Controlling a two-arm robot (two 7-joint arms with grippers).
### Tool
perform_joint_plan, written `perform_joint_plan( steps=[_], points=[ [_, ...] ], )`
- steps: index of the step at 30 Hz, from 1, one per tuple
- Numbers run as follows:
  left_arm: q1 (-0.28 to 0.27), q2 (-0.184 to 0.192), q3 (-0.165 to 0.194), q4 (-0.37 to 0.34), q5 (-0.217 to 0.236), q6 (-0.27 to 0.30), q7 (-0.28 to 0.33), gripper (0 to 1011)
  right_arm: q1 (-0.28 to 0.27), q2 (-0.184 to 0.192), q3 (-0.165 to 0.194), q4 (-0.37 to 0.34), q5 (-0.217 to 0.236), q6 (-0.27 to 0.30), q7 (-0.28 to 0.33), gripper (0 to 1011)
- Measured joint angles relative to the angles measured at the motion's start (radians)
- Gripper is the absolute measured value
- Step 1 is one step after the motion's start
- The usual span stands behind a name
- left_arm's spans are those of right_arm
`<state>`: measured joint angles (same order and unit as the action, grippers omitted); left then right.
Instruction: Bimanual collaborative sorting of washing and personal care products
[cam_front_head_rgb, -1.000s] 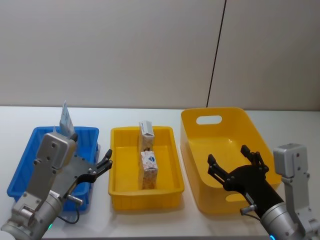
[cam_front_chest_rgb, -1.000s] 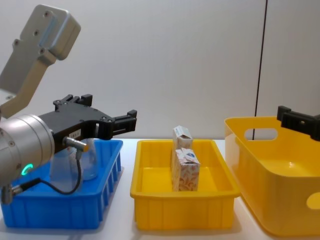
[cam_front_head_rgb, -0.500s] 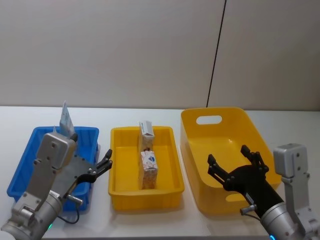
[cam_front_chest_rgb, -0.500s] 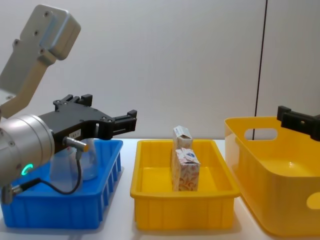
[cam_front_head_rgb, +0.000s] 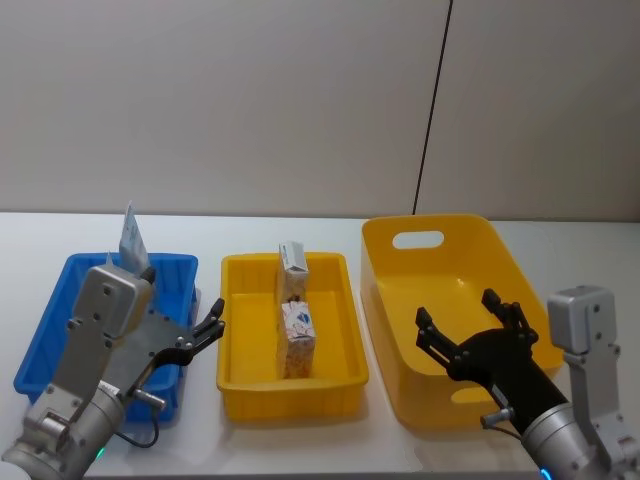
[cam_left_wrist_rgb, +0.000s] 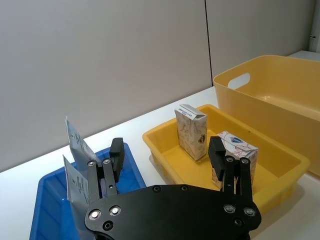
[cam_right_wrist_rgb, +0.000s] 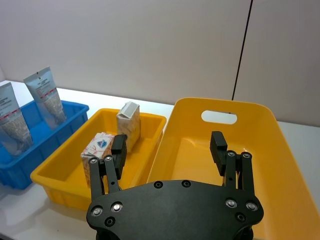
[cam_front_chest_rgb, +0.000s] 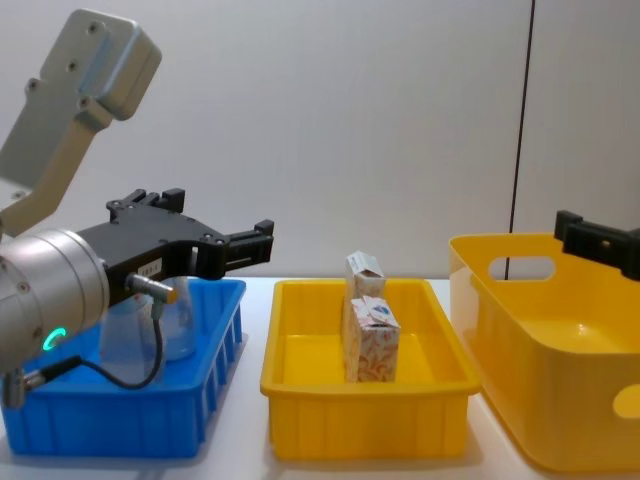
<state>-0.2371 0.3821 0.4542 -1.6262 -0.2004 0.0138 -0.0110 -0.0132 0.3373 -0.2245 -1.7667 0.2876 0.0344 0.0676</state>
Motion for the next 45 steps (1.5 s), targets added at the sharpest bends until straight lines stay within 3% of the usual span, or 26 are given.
perform_joint_plan(
  steps=[10,23,33,45],
  points=[
    [0.0,0.0,0.0,0.0,0.0,0.0,0.0,1001,0.04,-0.004,0.003,0.02,0.007,0.037,0.017,1002],
    [0.0,0.0,0.0,0.0,0.0,0.0,0.0,1001,0.141,-0.031,-0.027,0.089,0.007,0.121,0.049,1002],
    [0.0,0.0,0.0,0.0,0.0,0.0,0.0,1001,0.225,-0.078,-0.062,0.155,-0.003,0.197,0.052,1002],
    [0.0,0.0,0.0,0.0,0.0,0.0,0.0,1001,0.327,-0.161,-0.101,0.256,-0.023,0.286,0.026,1002]
  ],
)
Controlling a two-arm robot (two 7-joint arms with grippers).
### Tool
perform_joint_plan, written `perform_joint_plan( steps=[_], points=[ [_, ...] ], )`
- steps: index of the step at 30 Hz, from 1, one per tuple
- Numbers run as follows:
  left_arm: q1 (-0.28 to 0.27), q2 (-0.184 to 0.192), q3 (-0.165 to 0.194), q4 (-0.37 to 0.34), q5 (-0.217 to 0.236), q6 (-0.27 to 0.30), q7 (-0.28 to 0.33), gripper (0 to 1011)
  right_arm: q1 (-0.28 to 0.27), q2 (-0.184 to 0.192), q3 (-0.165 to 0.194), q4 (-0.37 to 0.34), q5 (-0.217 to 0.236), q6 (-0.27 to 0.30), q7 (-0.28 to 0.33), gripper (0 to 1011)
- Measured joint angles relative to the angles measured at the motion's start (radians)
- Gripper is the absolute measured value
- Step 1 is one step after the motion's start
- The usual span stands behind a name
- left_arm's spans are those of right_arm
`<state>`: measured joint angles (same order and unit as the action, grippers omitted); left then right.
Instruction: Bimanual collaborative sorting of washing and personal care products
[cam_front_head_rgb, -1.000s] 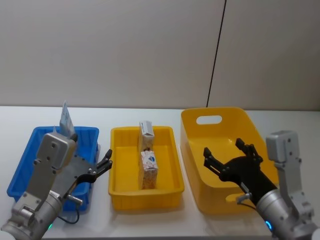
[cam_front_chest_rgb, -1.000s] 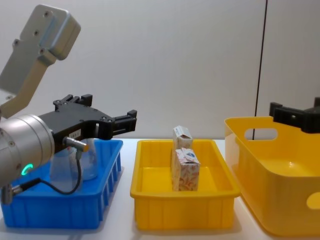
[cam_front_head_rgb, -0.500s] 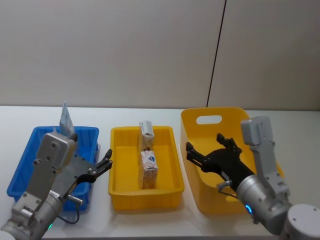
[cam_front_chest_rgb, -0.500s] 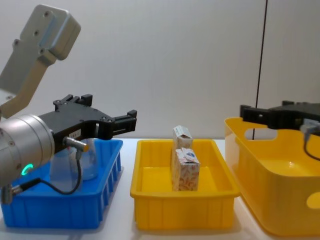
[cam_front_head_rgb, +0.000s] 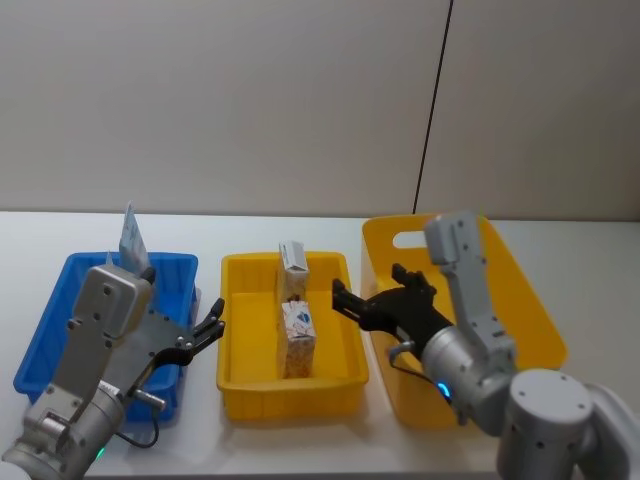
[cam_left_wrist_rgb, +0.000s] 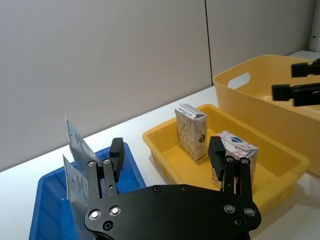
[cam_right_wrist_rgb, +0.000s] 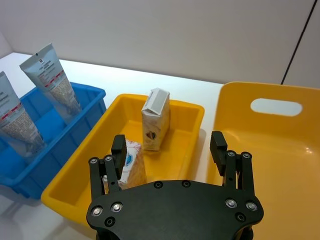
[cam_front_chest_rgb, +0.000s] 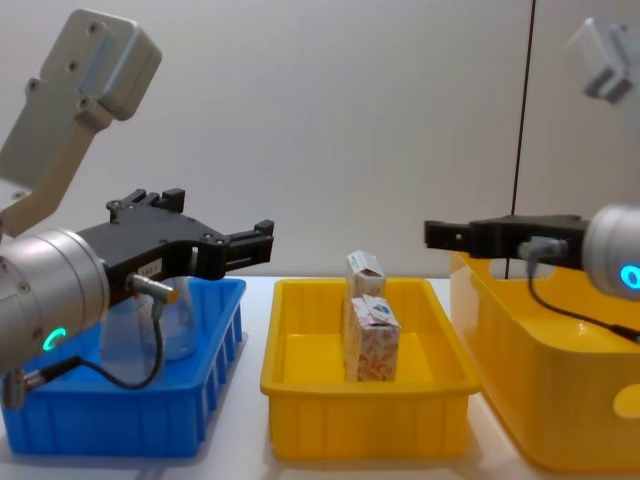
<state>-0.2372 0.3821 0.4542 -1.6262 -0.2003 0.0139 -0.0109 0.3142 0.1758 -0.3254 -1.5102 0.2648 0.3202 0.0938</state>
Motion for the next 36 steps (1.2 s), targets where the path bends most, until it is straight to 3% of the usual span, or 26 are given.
perform_joint_plan(
  steps=[18,36],
  points=[
    [0.0,0.0,0.0,0.0,0.0,0.0,0.0,1001,0.11,-0.14,-0.032,0.159,-0.01,0.096,-0.053,1002],
    [0.0,0.0,0.0,0.0,0.0,0.0,0.0,1001,0.171,-0.236,-0.016,0.277,0.004,0.192,-0.098,1002]
  ],
)
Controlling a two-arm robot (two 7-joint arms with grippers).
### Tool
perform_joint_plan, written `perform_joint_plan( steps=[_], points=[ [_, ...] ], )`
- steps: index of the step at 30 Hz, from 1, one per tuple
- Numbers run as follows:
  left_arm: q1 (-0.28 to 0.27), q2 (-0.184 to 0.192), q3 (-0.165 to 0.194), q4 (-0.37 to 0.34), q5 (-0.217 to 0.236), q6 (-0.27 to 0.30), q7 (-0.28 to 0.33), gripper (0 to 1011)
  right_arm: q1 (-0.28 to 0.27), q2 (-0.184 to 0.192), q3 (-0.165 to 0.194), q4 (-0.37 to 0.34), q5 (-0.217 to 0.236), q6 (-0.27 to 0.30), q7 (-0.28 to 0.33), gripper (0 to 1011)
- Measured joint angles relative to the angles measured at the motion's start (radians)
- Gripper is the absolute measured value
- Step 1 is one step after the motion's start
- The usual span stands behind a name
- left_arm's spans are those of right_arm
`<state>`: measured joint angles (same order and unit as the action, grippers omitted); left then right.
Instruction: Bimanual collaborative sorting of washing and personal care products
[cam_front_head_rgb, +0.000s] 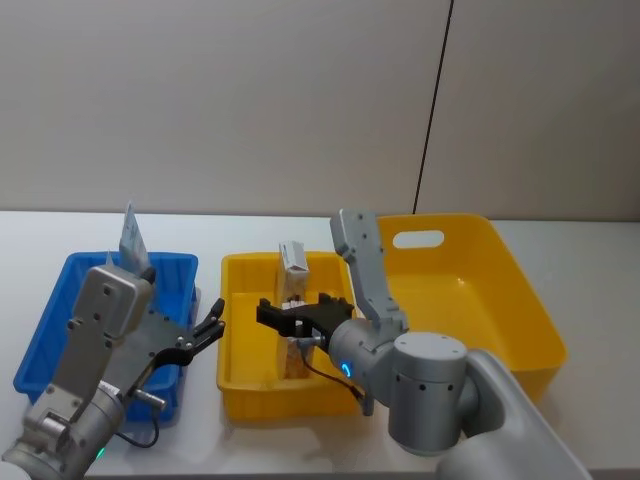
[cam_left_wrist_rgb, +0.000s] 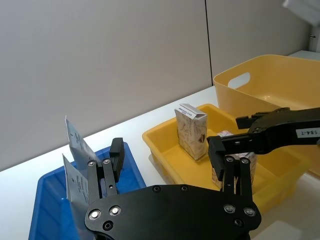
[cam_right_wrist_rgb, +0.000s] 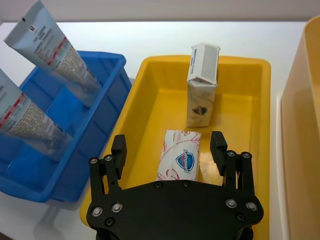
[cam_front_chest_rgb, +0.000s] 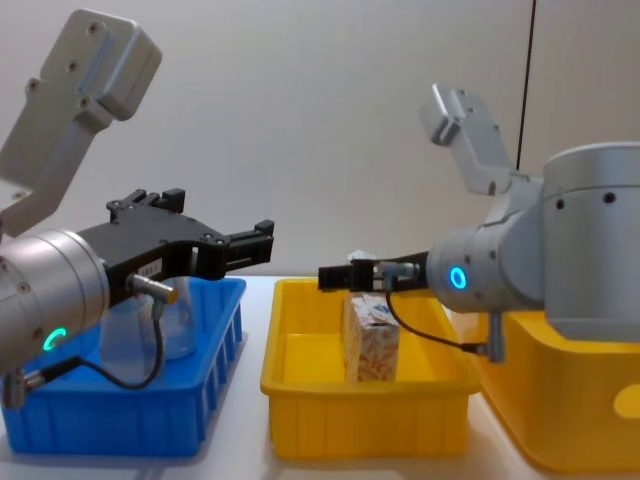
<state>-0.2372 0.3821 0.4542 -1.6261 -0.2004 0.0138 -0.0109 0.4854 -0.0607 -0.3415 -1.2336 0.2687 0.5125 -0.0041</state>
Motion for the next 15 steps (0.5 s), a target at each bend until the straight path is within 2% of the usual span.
perform_joint_plan(
  steps=[12,15],
  points=[
    [0.0,0.0,0.0,0.0,0.0,0.0,0.0,1001,0.05,-0.042,0.02,0.099,0.005,0.028,-0.014,1002],
    [0.0,0.0,0.0,0.0,0.0,0.0,0.0,1001,0.063,-0.051,0.024,0.125,0.006,0.031,-0.014,961]
  ],
)
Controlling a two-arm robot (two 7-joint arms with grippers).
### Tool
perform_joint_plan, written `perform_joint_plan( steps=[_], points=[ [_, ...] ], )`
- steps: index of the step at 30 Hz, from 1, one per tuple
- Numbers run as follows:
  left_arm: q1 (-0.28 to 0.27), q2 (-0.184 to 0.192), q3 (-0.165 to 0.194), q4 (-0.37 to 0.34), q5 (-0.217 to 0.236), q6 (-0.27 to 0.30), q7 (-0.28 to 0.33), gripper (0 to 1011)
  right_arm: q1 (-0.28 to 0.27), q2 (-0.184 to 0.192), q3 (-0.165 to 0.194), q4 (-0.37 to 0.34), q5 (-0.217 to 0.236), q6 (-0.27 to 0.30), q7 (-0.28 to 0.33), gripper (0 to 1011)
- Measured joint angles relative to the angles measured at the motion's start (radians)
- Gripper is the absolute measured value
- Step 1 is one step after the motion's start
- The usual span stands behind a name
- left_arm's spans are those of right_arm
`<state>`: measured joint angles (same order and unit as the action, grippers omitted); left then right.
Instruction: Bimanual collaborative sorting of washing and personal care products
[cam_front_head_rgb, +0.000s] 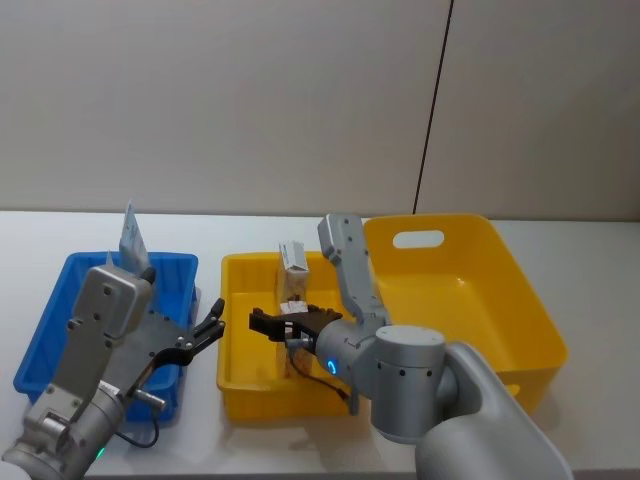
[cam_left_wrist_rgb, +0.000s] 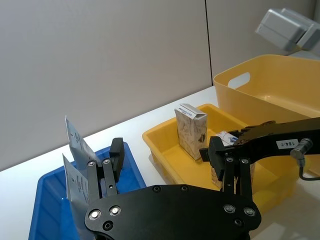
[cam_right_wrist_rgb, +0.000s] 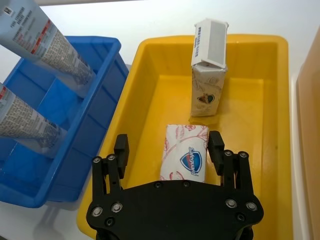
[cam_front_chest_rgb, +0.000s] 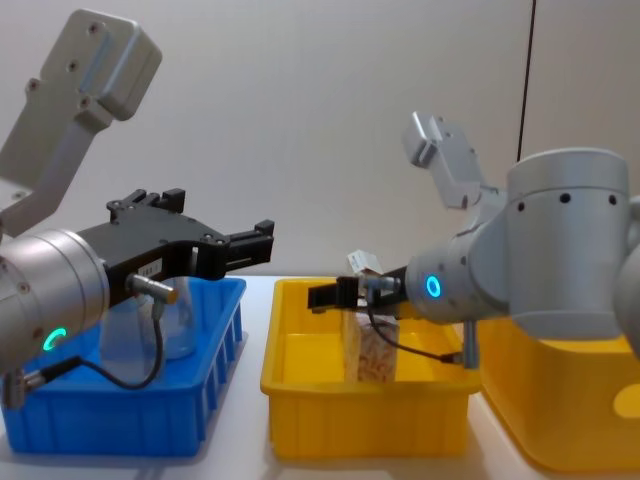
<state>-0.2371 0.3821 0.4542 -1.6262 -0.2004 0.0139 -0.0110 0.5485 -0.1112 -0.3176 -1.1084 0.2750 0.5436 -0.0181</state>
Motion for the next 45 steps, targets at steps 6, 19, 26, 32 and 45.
perform_joint_plan(
  steps=[6,19,26,32,45],
  points=[
    [0.0,0.0,0.0,0.0,0.0,0.0,0.0,1001,0.026,-0.015,0.009,0.048,0.003,0.015,0.0,819],
    [0.0,0.0,0.0,0.0,0.0,0.0,0.0,1002,0.078,-0.042,0.038,0.131,0.008,0.063,-0.015,422],
    [0.0,0.0,0.0,0.0,0.0,0.0,0.0,1001,0.084,-0.046,0.047,0.135,0.007,0.074,-0.021,308],
    [0.0,0.0,0.0,0.0,0.0,0.0,0.0,1002,0.077,-0.042,0.046,0.096,-0.004,0.077,-0.025,281],
    [0.0,0.0,0.0,0.0,0.0,0.0,0.0,1001,0.048,-0.021,0.042,-0.072,-0.03,0.058,-0.025,253]
  ],
)
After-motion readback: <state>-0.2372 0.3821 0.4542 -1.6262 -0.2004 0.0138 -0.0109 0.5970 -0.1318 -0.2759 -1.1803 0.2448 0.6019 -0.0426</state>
